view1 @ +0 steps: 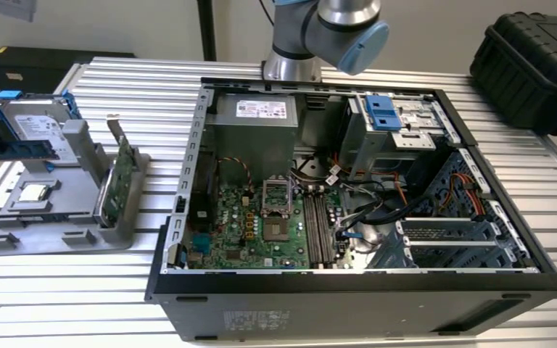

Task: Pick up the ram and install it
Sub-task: 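Pick up the ram and move it above insertion slot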

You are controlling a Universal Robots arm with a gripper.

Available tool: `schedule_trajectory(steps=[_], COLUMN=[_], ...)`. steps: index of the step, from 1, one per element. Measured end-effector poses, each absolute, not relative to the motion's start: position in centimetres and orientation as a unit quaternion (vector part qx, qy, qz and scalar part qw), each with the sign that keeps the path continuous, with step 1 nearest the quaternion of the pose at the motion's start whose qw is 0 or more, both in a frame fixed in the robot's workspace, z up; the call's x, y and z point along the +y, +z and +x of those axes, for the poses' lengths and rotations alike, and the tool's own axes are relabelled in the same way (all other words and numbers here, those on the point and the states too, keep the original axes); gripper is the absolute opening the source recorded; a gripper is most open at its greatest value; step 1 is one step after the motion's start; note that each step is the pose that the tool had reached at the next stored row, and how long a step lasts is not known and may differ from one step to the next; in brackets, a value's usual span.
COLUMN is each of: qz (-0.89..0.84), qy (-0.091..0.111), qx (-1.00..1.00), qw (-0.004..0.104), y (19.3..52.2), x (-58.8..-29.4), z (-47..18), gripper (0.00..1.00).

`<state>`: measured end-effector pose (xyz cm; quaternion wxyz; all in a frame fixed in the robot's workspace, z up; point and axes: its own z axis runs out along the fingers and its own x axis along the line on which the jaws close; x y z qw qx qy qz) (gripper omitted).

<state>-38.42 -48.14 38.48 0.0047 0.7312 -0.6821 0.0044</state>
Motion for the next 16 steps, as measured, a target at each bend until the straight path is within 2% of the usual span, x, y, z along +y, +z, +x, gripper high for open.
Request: schedule_trajectory(steps=[16], qz=[0.731], qy=[0.004], qx=[-0.682], qw=[0.005], y=[38.49], x=[-48.14], z=[-38.07], gripper=[0.00])
